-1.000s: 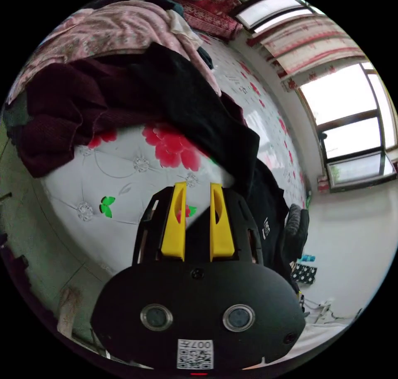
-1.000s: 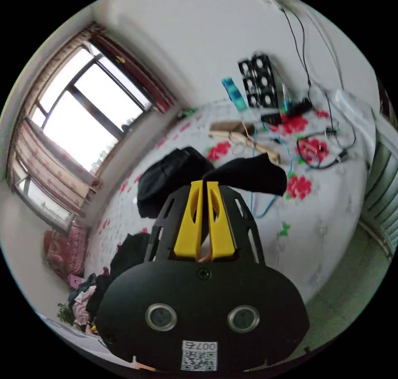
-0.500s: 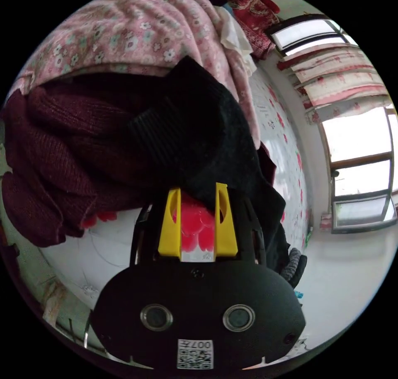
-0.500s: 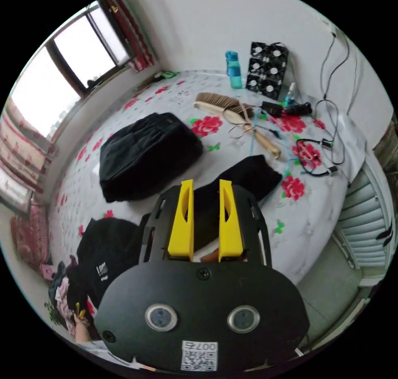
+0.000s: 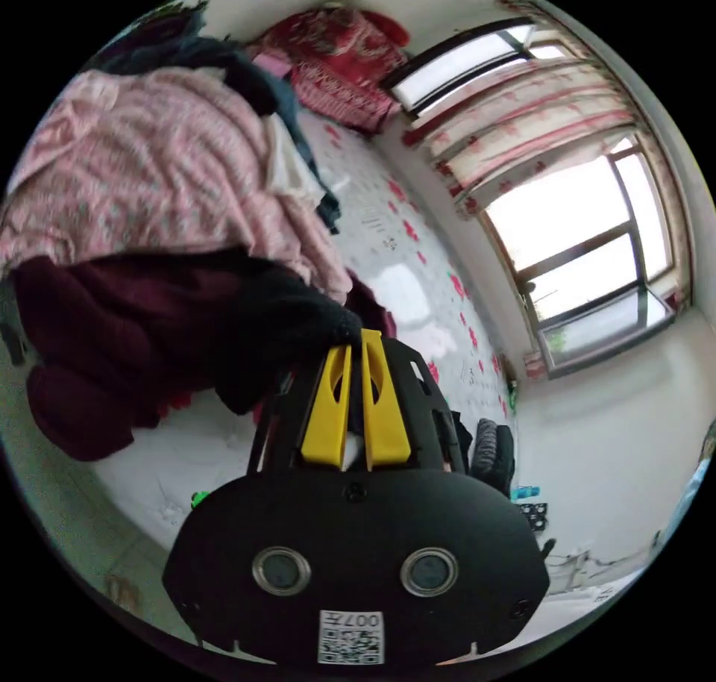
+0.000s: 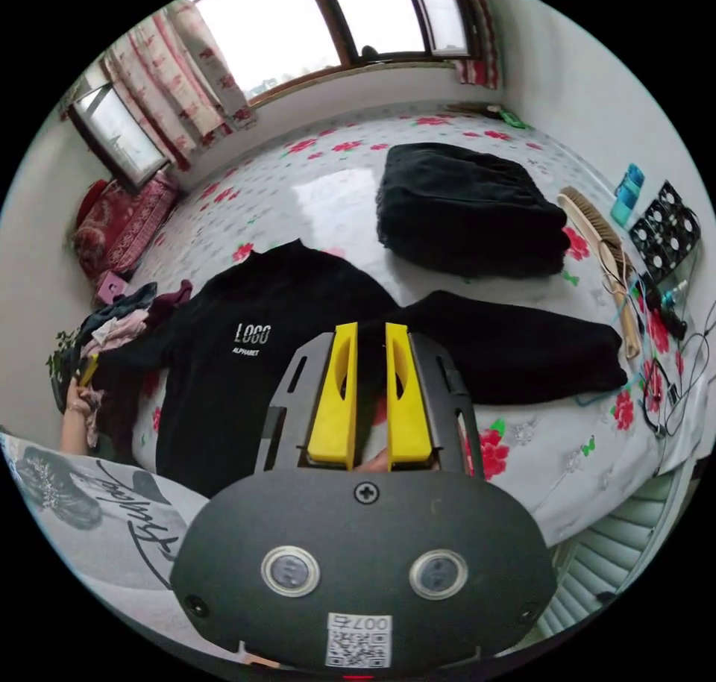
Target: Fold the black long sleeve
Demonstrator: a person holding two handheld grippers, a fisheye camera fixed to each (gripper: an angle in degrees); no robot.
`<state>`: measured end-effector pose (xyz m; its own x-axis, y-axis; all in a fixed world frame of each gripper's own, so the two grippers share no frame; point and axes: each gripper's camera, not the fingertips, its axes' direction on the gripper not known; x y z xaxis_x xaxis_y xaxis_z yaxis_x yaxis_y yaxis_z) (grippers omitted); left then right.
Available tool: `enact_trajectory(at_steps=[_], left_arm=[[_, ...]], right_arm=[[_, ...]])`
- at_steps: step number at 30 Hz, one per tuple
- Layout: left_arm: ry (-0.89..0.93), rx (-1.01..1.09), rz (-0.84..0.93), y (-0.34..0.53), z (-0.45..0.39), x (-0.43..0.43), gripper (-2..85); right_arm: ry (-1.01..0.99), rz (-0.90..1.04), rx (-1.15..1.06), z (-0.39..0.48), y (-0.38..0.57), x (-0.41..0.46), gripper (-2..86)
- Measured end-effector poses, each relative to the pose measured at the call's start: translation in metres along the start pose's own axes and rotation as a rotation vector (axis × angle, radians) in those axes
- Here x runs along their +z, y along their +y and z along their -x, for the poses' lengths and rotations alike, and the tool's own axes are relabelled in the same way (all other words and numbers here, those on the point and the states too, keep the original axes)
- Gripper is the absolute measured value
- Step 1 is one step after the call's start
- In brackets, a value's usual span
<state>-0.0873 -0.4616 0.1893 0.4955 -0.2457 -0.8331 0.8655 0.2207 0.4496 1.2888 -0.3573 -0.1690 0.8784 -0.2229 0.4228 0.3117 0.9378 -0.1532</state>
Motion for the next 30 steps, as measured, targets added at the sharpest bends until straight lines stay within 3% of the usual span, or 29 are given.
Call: enact_trajectory(at_steps=[5,8,10,13,16,19,30], left_arm=[[0.134,0.289,-0.114,0.018,-0.098,-0.017,-0.2],[0.245,0.730,-0.084,0.075,-0.217,-0.011,0.6],[0.319,1.091,0.098,0.160,-0.296,0.021,3.2],[0.307,1.346,0.434,0.283,-0.331,0.086,5.9],[0.210,1.374,0.643,0.375,-0.305,0.137,6.0],[0.033,1.272,0.738,0.408,-0.262,0.170,5.5],[-0.273,0.980,0.645,0.345,-0.205,0.244,5.7]], right_arm=[[-0.098,-0.019,-0.104,0.020,0.010,-0.009,6.7],[-0.138,-0.053,-0.116,0.016,0.018,-0.021,6.7],[-0.146,-0.060,-0.115,0.010,0.024,-0.023,6.7],[-0.155,-0.030,-0.072,-0.010,0.038,-0.019,6.9],[-0.188,0.015,0.005,-0.035,0.055,-0.010,7.1],[-0.213,0.074,0.055,-0.056,0.068,0.003,7.6],[-0.191,0.122,0.014,-0.082,0.028,0.051,9.2]])
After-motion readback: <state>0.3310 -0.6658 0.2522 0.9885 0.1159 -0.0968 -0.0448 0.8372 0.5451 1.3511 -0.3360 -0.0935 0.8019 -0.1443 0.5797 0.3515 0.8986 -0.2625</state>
